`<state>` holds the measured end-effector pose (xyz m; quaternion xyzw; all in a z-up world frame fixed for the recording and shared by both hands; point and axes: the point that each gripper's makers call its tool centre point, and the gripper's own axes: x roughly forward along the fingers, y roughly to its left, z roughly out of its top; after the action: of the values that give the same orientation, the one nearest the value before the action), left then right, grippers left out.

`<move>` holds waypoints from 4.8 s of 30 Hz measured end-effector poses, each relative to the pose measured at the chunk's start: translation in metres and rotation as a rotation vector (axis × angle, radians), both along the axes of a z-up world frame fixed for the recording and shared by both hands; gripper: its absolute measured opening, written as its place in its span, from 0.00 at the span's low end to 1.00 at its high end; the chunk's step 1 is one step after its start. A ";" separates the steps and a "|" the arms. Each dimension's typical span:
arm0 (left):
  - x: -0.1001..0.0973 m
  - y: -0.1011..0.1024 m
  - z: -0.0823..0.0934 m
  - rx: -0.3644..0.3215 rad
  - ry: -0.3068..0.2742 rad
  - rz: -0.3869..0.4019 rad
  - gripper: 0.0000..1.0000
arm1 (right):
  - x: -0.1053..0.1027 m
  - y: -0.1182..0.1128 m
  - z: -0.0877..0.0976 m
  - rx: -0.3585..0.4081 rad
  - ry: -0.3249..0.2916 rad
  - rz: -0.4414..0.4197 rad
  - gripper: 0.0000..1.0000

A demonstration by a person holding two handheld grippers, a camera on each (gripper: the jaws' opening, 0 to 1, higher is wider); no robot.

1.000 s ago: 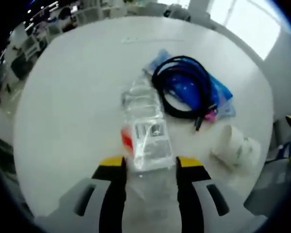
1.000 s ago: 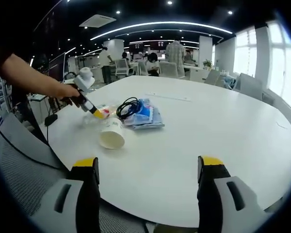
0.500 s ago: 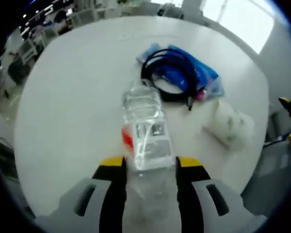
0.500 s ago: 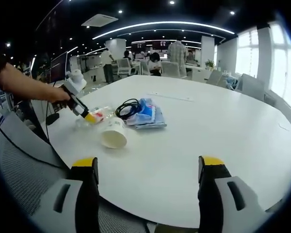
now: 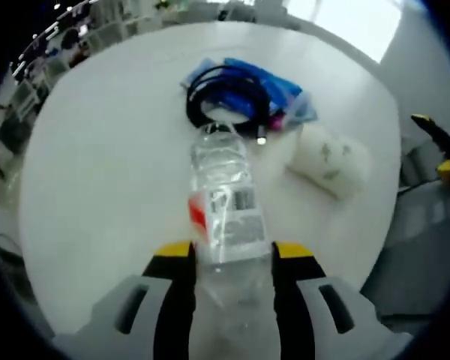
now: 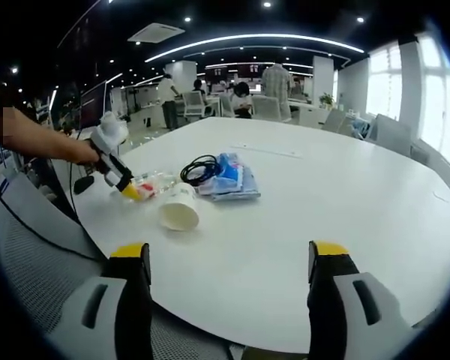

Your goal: Arrange the tabletop items into an orderly group along one side of the table until the central work area is clear of visible clutter.

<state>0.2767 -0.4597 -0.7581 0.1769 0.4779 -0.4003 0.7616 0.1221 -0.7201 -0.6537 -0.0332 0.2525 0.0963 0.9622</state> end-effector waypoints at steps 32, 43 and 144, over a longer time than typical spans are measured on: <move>-0.033 0.004 -0.004 -0.053 -0.017 -0.183 0.39 | -0.007 0.016 -0.010 -0.024 0.070 0.099 0.88; -0.033 0.008 -0.010 -0.030 -0.056 -0.206 0.40 | 0.002 0.023 -0.012 -0.145 0.111 0.249 0.92; -0.091 -0.043 0.076 0.040 -0.115 -0.743 0.38 | 0.074 0.225 -0.052 -0.244 -0.061 1.017 0.37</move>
<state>0.1860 -0.5026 -0.6818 0.3751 0.3452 -0.6294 0.5865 0.1962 -0.4947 -0.7053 -0.2663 0.1859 0.5201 0.7900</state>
